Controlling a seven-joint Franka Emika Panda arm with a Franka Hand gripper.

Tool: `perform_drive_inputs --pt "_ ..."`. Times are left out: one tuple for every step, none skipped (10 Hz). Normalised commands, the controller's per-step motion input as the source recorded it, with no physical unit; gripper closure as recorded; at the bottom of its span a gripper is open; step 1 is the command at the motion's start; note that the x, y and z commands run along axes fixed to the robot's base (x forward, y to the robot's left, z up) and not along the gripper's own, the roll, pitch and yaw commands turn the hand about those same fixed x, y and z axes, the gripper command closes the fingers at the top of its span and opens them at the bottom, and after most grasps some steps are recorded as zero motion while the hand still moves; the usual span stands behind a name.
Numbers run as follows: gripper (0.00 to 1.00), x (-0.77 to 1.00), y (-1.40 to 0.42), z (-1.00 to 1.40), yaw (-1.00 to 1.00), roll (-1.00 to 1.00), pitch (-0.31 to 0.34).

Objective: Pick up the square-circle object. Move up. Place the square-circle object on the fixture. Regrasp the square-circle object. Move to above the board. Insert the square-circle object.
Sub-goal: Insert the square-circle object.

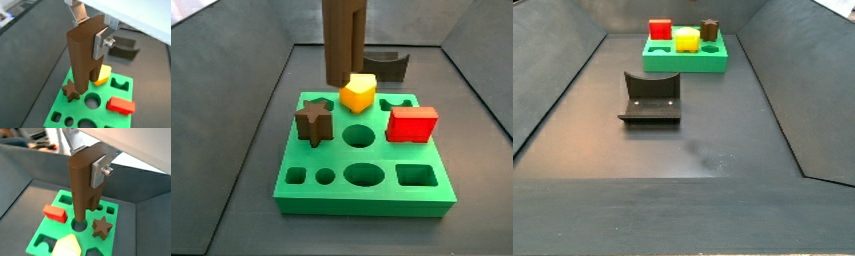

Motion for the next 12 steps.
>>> perform_drive_inputs --pt "1.00 0.00 -0.31 -0.17 -0.86 -0.04 -0.137" --pt "1.00 0.00 -0.27 -0.17 -0.91 -0.03 -0.111" --pt "1.00 0.00 -0.21 -0.19 -0.96 -0.02 -0.089" --pt "1.00 0.00 -0.20 -0.20 -0.97 -0.02 -0.089" --pt "1.00 0.00 -0.16 -0.23 -0.99 -0.02 -0.083" --pt "1.00 0.00 -0.15 -0.25 -0.99 -0.02 -0.074" --pt "1.00 0.00 -0.29 -0.31 -0.93 0.00 0.000" --pt "1.00 0.00 -0.32 -0.40 -0.89 0.03 0.000" --pt "1.00 0.00 -0.29 -0.42 -0.88 0.07 0.033" --pt "1.00 -0.09 -0.25 -0.41 -0.82 0.14 0.147" --pt "1.00 -0.11 -0.16 -0.35 -0.75 0.12 0.234" --pt "1.00 -0.11 -0.13 -0.29 -0.73 0.13 0.259"
